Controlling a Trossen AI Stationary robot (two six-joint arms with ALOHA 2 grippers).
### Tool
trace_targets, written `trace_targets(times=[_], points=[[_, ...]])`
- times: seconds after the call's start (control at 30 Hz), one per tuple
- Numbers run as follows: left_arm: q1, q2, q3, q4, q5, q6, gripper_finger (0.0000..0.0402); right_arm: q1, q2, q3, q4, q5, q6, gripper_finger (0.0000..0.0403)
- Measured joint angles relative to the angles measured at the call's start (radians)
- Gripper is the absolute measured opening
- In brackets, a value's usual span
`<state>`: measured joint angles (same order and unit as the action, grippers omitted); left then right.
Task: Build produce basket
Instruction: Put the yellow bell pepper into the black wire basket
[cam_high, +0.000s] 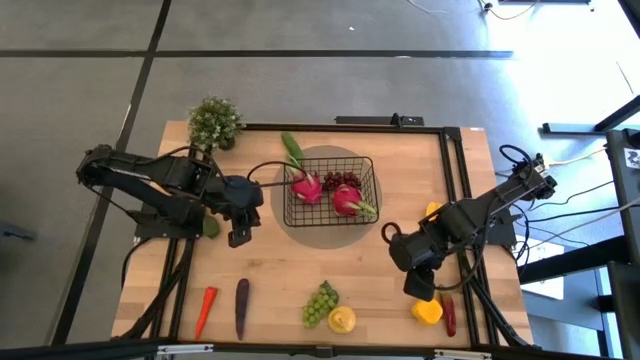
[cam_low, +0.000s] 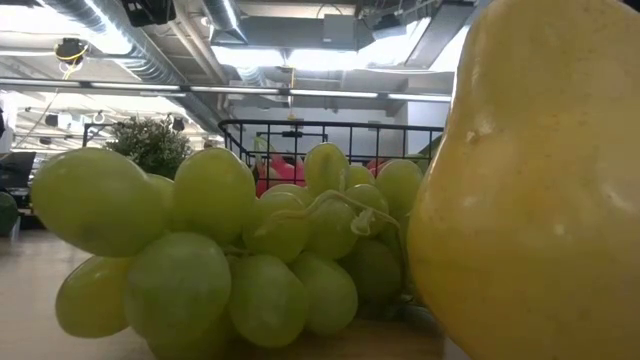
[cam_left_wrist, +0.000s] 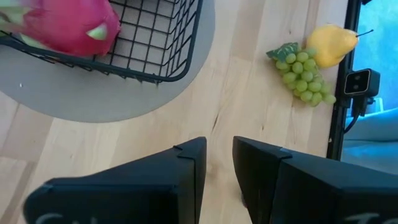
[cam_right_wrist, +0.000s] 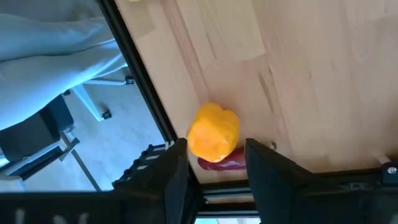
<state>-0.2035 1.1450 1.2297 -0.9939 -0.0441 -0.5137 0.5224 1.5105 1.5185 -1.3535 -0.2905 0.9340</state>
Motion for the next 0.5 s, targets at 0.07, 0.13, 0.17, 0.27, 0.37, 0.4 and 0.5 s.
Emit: trace_targets(times=[0.07,0.13,0.17,0.27,0.37,0.4,0.5], points=[[0.0,0.0,0.0,0.0,0.0,0.0,0.0069,0.0,0.0,0.0,-0.002,0.0,0.0,0.0149],[0.0,0.0,0.0,0.0,0.0,0.0,0.0069,0.0,0.0,0.0,-0.002,0.0,0.0,0.0149],[0.0,0.0,0.0,0.0,0.0,0.0,0.0069,0.002,0.0,0.0,-0.003,0.0,0.001,0.0149],[0.0,0.0,0.0,0.0,0.0,0.0,0.0069,0.019,0.0,0.0,-0.008,0.0,0.003,0.0149],[0.0,0.0,0.0,0.0,0.0,0.0,0.0069,0.047,0.0,0.0,-0.013,-0.002,0.006,0.0149],[0.0,0.0,0.0,0.0,0.0,0.0,0.0069,0.059,0.0,0.0,-0.014,-0.007,0.014,0.0149],[0.0,0.0,0.0,0.0,0.0,0.0,0.0069,0.109,0.0,0.0,-0.014,-0.016,0.08,0.0149]])
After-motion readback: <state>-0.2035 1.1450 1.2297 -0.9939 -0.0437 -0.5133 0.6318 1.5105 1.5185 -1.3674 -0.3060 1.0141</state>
